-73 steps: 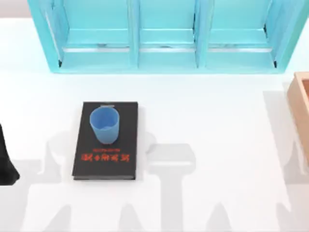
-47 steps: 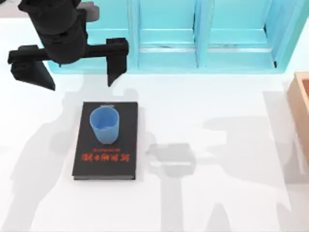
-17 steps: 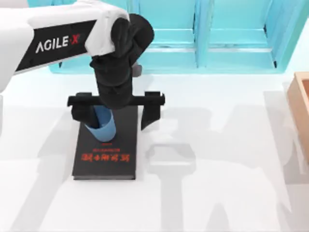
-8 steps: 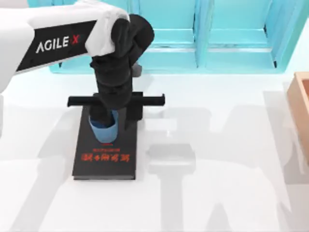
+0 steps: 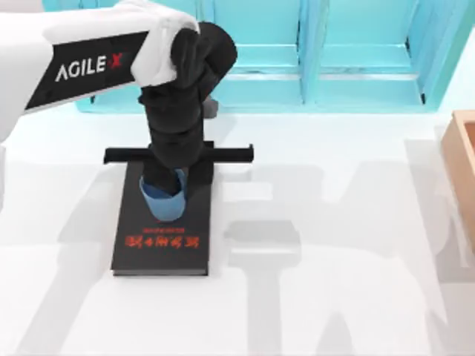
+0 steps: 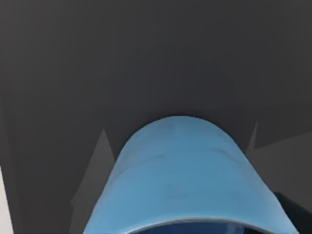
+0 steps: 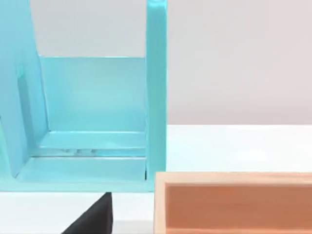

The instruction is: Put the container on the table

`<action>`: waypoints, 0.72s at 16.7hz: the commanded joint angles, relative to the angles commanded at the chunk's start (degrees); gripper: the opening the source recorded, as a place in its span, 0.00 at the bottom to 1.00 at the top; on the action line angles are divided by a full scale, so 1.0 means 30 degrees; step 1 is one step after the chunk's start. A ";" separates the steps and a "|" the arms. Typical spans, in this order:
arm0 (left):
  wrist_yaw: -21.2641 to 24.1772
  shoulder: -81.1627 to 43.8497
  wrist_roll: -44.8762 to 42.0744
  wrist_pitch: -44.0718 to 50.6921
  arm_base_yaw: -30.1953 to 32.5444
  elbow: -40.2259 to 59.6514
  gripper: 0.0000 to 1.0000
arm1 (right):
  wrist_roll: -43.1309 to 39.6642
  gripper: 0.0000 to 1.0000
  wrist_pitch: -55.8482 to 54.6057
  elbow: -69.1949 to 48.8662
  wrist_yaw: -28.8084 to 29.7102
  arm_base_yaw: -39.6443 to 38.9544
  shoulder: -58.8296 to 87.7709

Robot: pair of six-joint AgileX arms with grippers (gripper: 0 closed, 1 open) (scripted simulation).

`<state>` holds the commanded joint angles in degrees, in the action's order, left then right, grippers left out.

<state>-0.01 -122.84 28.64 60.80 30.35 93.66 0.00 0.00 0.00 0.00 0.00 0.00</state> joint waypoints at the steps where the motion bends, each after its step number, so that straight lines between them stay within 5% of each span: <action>1: 0.0000 0.0000 0.0000 0.0000 0.0000 0.0000 0.00 | 0.0000 1.00 0.0000 0.0000 0.0000 0.0000 0.0000; 12: -0.0005 0.0710 0.0023 0.3457 0.0018 0.2770 0.00 | 0.0000 1.00 0.0000 0.0000 0.0000 0.0000 0.0000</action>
<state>-0.02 -120.71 28.71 71.17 30.41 101.97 0.00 0.00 0.00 0.00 0.00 0.00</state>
